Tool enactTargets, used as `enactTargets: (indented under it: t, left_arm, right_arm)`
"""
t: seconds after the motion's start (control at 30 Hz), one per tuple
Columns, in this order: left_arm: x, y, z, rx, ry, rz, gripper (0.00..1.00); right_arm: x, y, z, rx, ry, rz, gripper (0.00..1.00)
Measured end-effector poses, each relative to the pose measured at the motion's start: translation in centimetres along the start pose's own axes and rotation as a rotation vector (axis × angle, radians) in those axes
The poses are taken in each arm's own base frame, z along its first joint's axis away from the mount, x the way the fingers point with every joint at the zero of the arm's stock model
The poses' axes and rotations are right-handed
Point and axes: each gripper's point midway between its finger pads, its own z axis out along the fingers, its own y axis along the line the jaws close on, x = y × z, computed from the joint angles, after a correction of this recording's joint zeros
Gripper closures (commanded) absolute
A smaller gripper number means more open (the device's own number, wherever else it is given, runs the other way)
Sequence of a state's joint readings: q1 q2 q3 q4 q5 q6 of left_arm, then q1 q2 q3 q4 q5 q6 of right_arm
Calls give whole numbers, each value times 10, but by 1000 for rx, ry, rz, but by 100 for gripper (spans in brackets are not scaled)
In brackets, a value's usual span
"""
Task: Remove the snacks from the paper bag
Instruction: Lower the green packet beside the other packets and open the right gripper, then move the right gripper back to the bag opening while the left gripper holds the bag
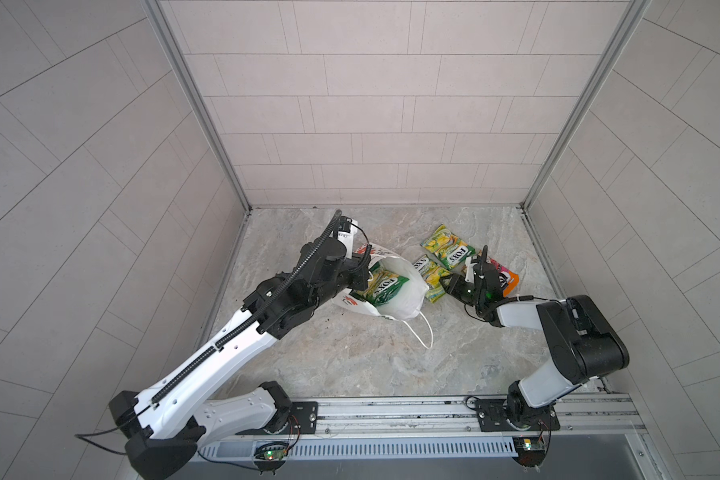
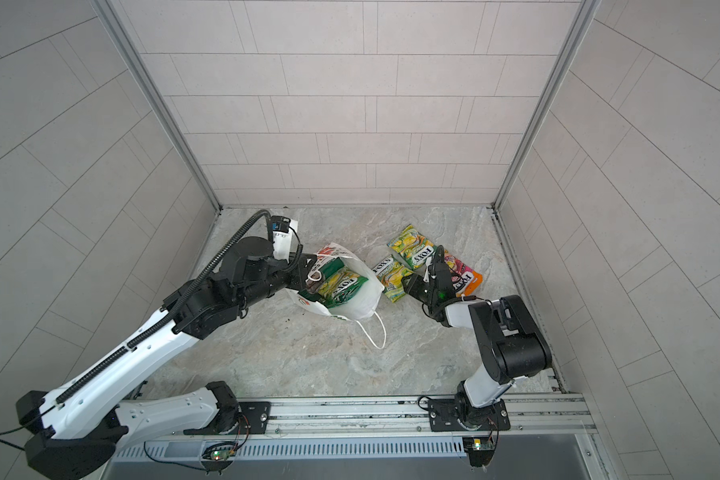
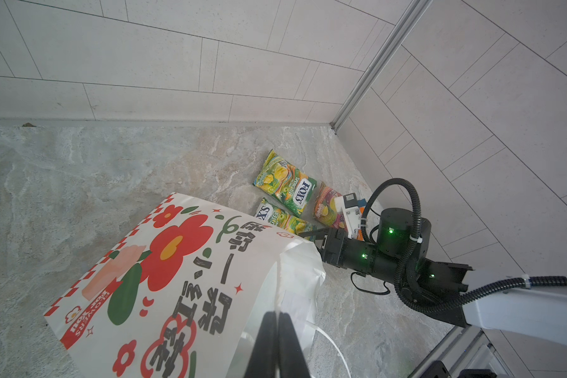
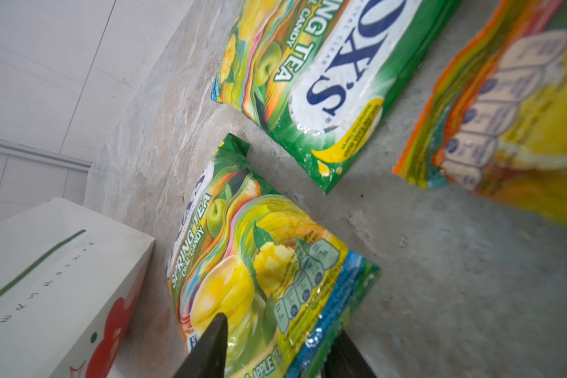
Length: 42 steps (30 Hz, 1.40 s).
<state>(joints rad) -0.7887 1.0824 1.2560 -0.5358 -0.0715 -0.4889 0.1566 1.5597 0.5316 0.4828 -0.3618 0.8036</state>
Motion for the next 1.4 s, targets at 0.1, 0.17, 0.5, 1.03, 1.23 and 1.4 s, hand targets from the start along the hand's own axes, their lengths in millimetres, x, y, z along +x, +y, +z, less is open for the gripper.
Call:
enactTargets:
  t: [0.1, 0.17, 0.5, 1.03, 1.23, 1.4]
  left_arm:
    - [0, 0, 0, 0, 0, 0, 100]
    - [0, 0, 0, 0, 0, 0, 100]
    - [0, -1, 0, 8, 3, -1, 100]
    - [2, -4, 1, 23, 10, -9, 100]
    - [3, -4, 1, 23, 11, -11, 100]
    - [4, -4, 3, 22, 16, -11, 100]
  right_arm:
    - [-6, 3, -11, 16, -21, -36, 35]
    - [-12, 6, -22, 35, -42, -63, 33]
    - [-31, 47, -89, -39, -130, -184, 34]
    - [37, 159, -150, -474, 62, -375, 39]
    - [84, 198, -158, -594, 169, -486, 42]
    - [100, 217, -149, -596, 212, -546, 46]
